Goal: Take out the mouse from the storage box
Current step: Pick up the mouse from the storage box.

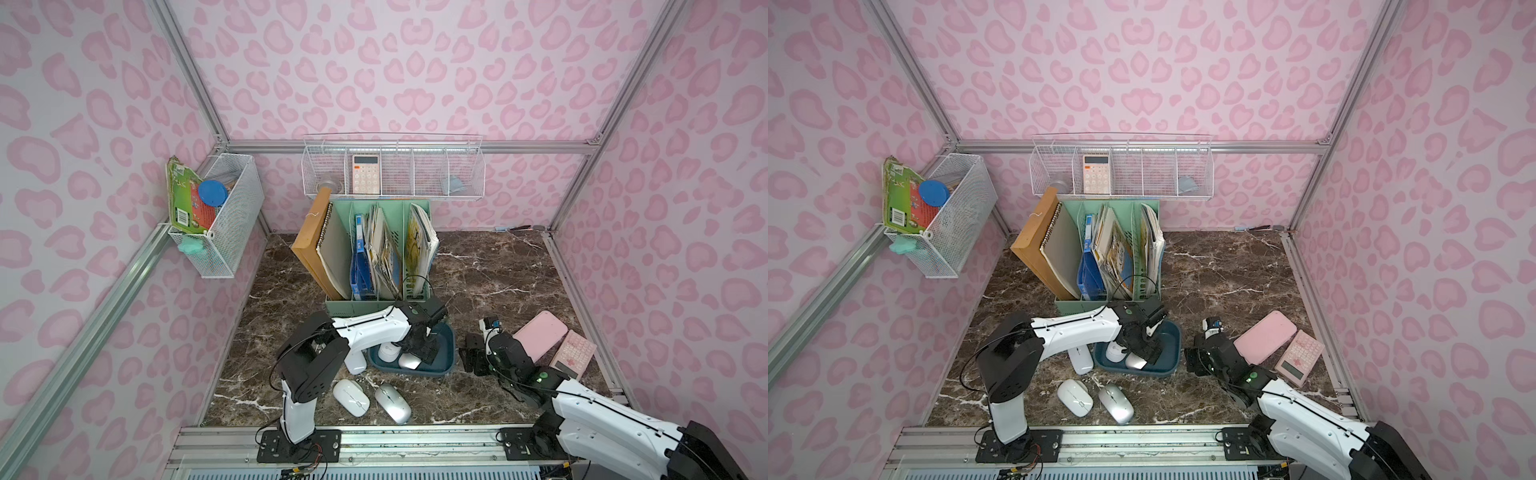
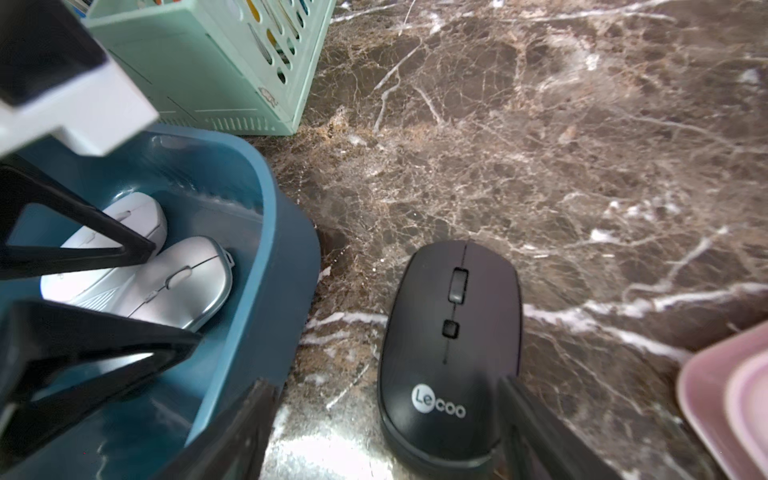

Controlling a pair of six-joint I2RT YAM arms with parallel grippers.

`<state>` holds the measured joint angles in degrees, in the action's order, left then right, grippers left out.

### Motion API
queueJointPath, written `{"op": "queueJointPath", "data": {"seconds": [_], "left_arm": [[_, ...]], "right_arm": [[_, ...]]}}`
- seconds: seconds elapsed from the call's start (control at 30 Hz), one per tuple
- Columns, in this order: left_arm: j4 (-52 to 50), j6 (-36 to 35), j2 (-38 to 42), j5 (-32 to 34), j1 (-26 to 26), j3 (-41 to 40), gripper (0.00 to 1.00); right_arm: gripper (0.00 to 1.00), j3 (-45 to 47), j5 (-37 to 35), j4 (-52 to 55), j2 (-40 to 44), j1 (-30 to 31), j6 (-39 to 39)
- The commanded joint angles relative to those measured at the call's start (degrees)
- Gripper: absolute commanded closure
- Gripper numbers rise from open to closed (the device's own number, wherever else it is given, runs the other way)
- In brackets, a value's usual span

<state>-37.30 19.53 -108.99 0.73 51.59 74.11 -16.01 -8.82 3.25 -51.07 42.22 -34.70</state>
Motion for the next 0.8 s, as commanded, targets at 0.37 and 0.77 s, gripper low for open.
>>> {"op": "queueJointPath", "data": {"seconds": [0.37, 0.77], "left_arm": [[-2.16, 0.58, -3.56, 3.51, 0.95, 2.26, 0.3], [-4.61, 1.26, 0.33, 5.29, 1.93, 3.74, 0.37]], "right_arm": [[0.14, -0.34, -0.21, -0.86, 0.33, 0.06, 0.1], [0.14, -0.45, 0.03, -0.89, 0.16, 0.05, 0.23]]}}
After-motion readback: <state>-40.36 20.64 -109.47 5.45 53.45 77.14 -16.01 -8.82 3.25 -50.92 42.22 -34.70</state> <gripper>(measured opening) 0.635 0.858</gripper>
